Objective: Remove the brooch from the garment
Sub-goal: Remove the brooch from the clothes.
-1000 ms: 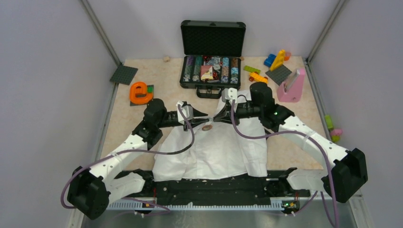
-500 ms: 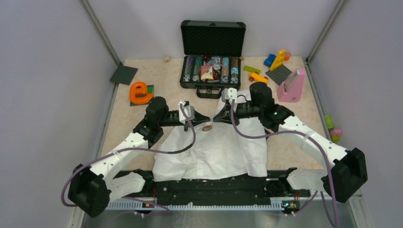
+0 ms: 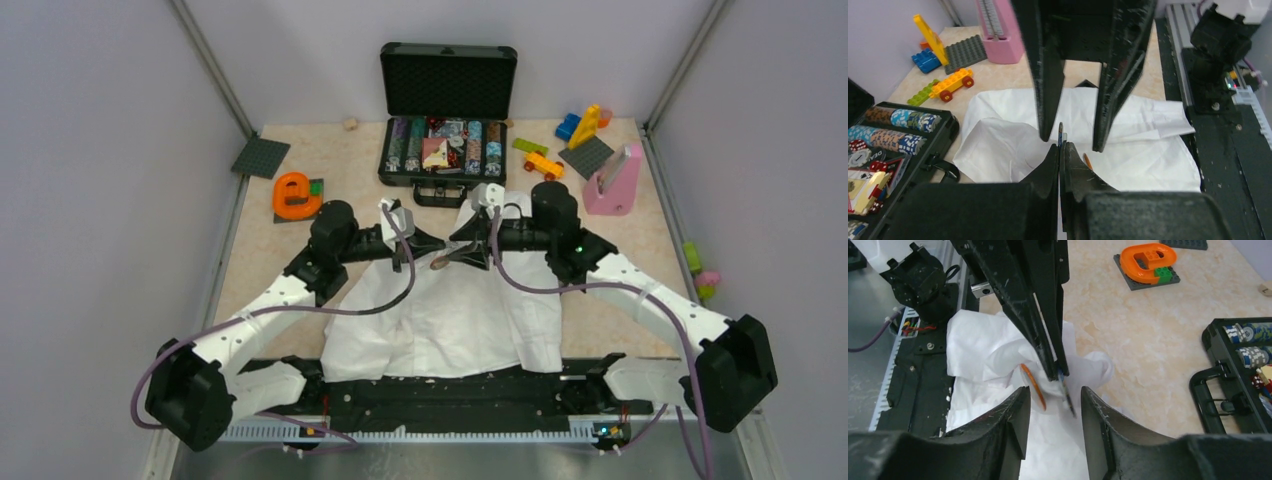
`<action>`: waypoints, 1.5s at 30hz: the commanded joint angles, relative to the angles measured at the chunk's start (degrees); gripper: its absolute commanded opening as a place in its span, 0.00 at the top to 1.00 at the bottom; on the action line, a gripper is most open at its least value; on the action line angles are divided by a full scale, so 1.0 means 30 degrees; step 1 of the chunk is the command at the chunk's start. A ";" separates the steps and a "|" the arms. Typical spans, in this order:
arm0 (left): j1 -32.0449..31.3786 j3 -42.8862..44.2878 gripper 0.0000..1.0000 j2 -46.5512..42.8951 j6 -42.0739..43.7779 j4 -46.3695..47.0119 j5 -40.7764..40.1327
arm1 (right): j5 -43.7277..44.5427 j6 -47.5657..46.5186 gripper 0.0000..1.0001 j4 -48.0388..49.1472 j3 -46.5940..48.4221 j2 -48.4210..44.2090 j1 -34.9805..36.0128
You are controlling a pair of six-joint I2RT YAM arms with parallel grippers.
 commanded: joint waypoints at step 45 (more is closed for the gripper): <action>0.0046 -0.2064 1.00 0.5363 -1.9657 2.5892 -0.5223 | 0.2016 2.2063 0.46 3.3159 -0.7437 0.2970 -0.3417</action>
